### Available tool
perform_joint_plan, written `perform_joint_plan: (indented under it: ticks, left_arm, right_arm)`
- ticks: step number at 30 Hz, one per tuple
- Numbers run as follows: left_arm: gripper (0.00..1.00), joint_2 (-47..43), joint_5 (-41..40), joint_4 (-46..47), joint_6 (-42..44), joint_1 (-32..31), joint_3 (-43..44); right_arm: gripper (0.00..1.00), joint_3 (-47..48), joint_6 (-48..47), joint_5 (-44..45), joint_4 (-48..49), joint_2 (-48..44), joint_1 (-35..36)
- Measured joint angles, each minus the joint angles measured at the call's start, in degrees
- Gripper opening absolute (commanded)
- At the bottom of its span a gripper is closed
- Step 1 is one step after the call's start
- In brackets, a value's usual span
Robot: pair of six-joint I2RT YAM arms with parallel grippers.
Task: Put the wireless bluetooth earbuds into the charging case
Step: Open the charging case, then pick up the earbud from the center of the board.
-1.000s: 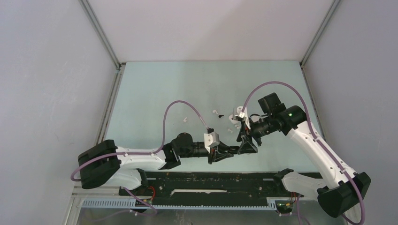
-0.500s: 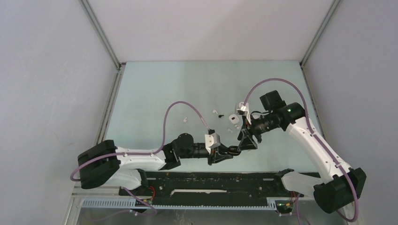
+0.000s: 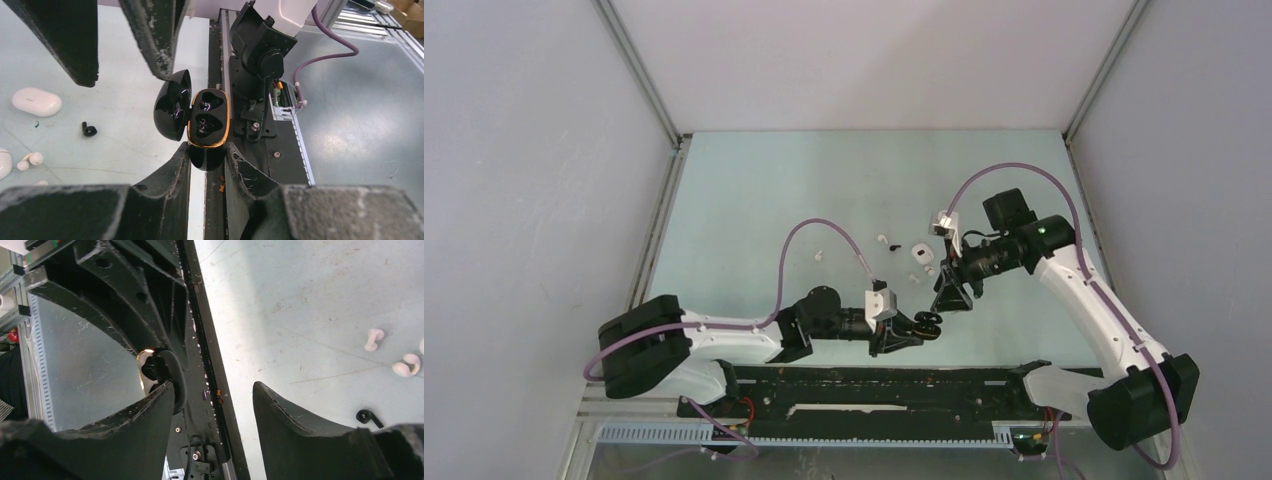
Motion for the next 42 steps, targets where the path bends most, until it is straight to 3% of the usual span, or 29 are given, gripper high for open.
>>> perform_joint_plan:
  ticks: [6,11,18,24,29,35,42]
  left_arm:
    - [0.00,0.2,0.3,1.6,-0.5,0.0,0.0]
    - [0.00,-0.6,-0.5,1.0,-0.7,0.0,0.0]
    - [0.00,-11.7,-5.7,-2.4,-1.1,-0.1,-3.5]
    - [0.00,-20.0,-11.2,-8.8,-0.9,-0.1,-4.9]
    - [0.00,-23.8,-14.0,-11.8,-0.9,-0.1,-5.7]
    - [0.00,-26.4,-16.4,-14.8,-1.5,-0.1,-7.3]
    - [0.00,-27.7,-17.6,-16.8,-2.0,-0.1,-7.4]
  right_arm:
    - [0.60,0.0,0.3,0.8,0.6,0.4,-2.3]
    - [0.51,0.0,0.0,1.4,0.9,0.4,-6.8]
    - [0.40,-1.1,-5.0,9.2,4.7,3.4,-13.6]
    - [0.34,-4.8,-10.5,19.0,10.1,8.3,-14.5]
    - [0.29,-3.9,-8.3,20.1,15.0,13.1,-12.9]
    - [0.29,2.3,-1.5,19.6,21.5,22.2,-9.0]
    - [0.33,3.0,-4.6,23.1,18.8,22.9,-11.9]
